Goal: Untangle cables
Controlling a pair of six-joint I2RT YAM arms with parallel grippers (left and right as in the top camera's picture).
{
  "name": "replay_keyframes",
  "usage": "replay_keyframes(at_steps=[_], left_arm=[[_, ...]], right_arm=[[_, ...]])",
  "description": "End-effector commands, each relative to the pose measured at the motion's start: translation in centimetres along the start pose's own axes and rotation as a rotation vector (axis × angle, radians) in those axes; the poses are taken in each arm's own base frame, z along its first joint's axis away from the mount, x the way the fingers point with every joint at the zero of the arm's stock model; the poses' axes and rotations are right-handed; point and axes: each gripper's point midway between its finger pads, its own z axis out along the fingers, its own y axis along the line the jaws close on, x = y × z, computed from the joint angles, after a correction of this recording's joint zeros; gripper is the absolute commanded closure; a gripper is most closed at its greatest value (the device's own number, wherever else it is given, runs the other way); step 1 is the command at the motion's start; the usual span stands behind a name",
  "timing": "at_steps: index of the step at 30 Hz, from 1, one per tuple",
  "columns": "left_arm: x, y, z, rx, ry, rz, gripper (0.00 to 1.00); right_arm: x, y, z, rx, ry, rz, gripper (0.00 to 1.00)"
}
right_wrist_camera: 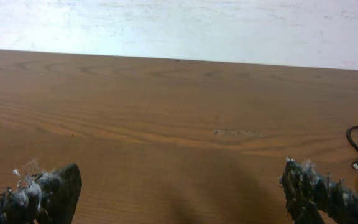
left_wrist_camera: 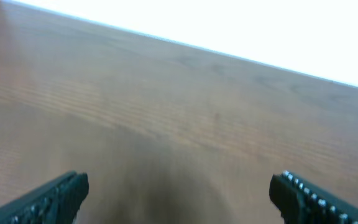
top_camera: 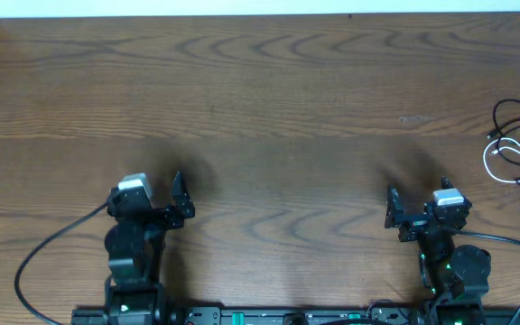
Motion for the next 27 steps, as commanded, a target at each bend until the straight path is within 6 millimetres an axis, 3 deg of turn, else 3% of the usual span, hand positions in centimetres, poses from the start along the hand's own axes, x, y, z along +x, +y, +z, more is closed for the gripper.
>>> replay_keyframes(at_steps=[1,10,16,19,27], left_arm=[[-0.6,-0.3,-0.3,0.039,-0.106,0.083,0.02],[-3.6,-0.9,-1.8,0.040,-0.294,0.274,0.02],[-1.6,-0.5,-1.8,0.033,-0.220,0.273,0.02],[1.0,0.1,-1.6,0.025,-0.118,0.267,0.02],[0.9,0.2,-1.6,0.020,-0.121,0.267,0.02]], right_arm=[[0.0,0.0,0.0,0.000,-0.001,-0.015,0.01],[0.0,0.0,0.0,0.000,-0.001,-0.015,0.01],[0.0,0.0,0.0,0.000,-0.001,-0.015,0.01],[0.0,0.0,0.0,0.000,-0.001,-0.015,0.01],[0.0,0.0,0.0,0.000,-0.001,-0.015,0.01]])
